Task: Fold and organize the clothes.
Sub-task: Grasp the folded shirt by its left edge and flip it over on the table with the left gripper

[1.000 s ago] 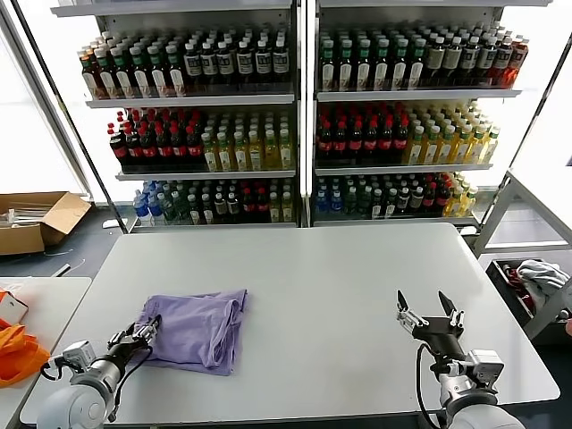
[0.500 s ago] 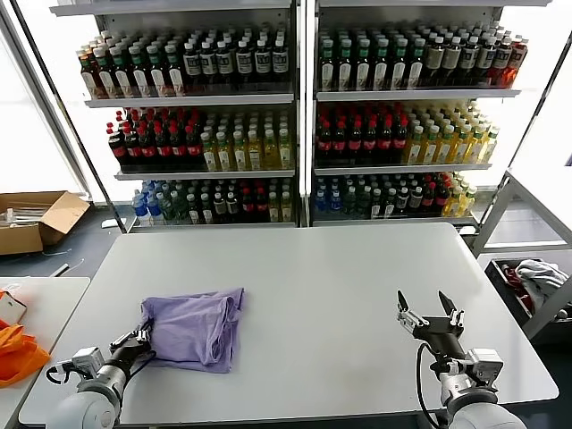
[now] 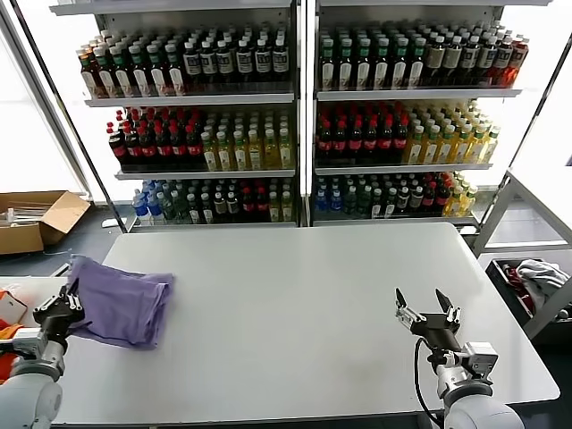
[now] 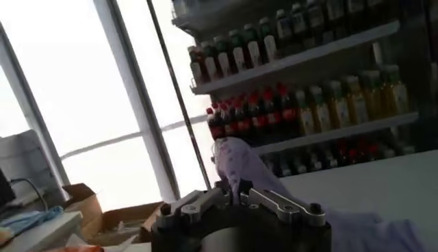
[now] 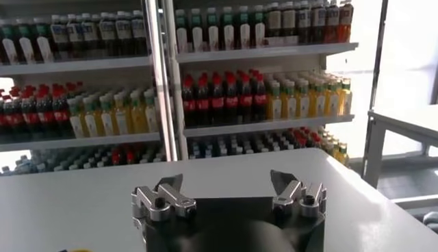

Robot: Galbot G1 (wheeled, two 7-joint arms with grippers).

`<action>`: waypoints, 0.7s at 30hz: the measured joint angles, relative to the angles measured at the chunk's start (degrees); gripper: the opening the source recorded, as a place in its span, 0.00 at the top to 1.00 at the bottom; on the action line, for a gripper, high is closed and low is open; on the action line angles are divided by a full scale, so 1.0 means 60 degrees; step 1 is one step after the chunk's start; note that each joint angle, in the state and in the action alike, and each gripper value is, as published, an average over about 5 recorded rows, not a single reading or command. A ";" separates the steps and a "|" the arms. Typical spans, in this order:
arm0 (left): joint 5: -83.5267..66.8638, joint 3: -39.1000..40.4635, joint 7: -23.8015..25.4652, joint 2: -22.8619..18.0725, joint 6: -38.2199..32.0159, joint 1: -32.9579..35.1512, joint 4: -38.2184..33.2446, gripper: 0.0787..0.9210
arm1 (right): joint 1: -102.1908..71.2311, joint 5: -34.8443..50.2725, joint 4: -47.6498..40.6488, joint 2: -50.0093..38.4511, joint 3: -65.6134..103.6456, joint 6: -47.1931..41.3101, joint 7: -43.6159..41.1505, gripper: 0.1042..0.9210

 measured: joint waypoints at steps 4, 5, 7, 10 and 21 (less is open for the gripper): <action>0.0306 -0.0282 0.0173 0.0355 -0.0080 0.0075 -0.0133 0.95 | -0.0003 0.0002 -0.0074 0.0028 0.0045 -0.0003 0.0033 0.12; 0.0349 -0.0305 0.0213 0.0409 -0.0084 0.0096 -0.0188 0.95 | -0.0011 -0.0002 -0.0083 0.0033 0.0059 -0.0006 0.0043 0.12; 0.0413 -0.0276 0.0274 0.0482 -0.0083 0.0131 -0.0319 0.95 | -0.0034 -0.0013 -0.0089 0.0038 0.0092 -0.0020 0.0058 0.12; 0.0463 0.0000 0.0315 0.0528 -0.0025 0.0140 -0.0580 0.95 | -0.0091 -0.0037 -0.0064 0.0064 0.0157 -0.0051 0.0076 0.12; 0.0068 0.3235 -0.0042 -0.0037 0.0853 -0.0475 -0.1561 0.95 | -0.0547 -0.0472 0.0226 0.0364 0.0377 -0.0116 0.0126 0.12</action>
